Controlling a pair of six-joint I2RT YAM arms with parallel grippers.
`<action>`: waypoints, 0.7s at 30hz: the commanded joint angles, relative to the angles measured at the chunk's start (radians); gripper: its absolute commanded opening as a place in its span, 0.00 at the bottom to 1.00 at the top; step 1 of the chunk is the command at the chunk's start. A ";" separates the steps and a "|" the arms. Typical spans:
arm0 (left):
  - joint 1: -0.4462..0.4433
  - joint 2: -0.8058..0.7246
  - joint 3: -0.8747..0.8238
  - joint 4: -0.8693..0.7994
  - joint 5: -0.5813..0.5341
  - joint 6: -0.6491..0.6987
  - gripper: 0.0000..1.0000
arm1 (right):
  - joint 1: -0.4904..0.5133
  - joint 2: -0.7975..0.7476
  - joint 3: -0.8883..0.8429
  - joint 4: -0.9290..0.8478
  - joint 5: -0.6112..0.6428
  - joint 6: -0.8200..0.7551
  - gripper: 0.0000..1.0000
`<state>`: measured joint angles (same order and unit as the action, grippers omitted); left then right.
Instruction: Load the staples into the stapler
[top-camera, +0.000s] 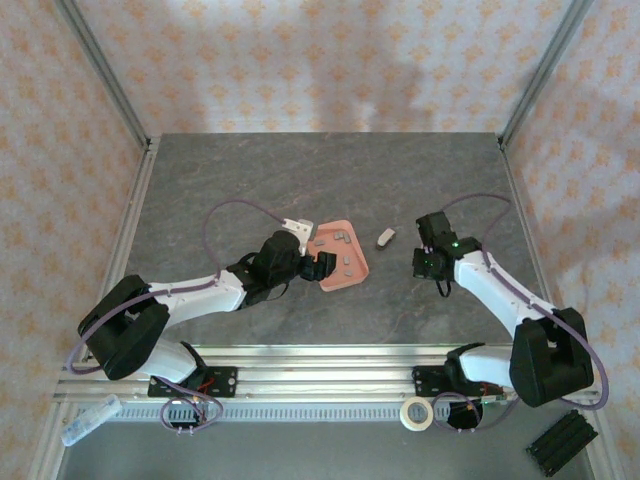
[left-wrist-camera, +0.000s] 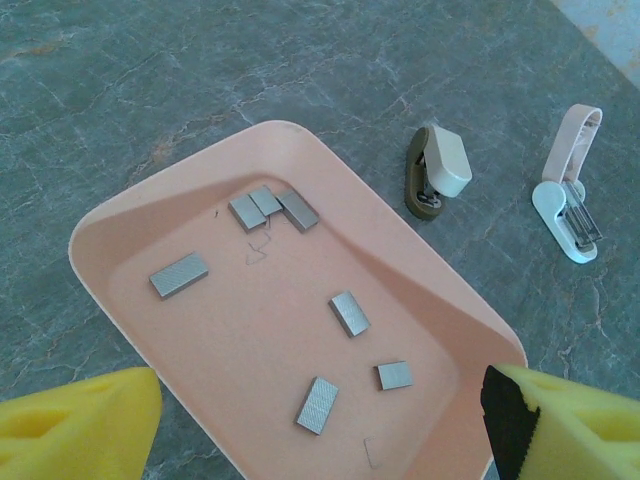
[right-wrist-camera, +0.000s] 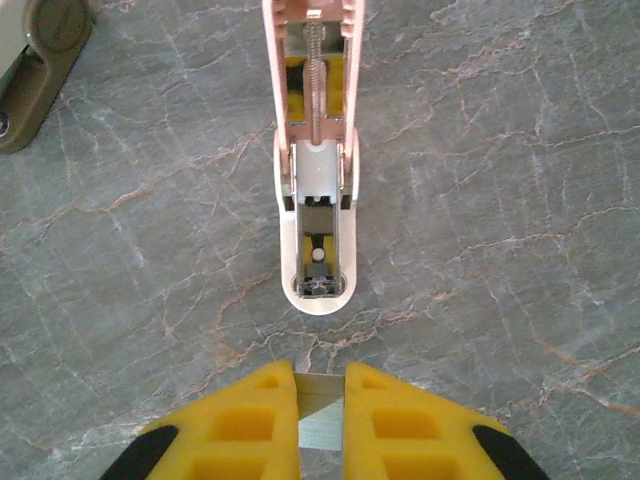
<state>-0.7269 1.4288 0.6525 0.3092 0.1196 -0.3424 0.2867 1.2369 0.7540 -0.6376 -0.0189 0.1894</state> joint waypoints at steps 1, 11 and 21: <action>-0.006 0.003 0.002 0.034 -0.014 -0.004 0.84 | -0.009 -0.017 0.020 0.007 0.019 -0.018 0.14; -0.008 0.018 0.014 0.038 -0.005 -0.006 0.84 | -0.016 0.004 0.028 0.001 0.021 -0.020 0.14; -0.009 0.033 0.028 0.036 -0.003 -0.007 0.84 | -0.027 0.002 0.031 -0.008 0.010 -0.002 0.13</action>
<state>-0.7269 1.4490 0.6537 0.3122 0.1204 -0.3424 0.2684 1.2369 0.7559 -0.6376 -0.0189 0.1787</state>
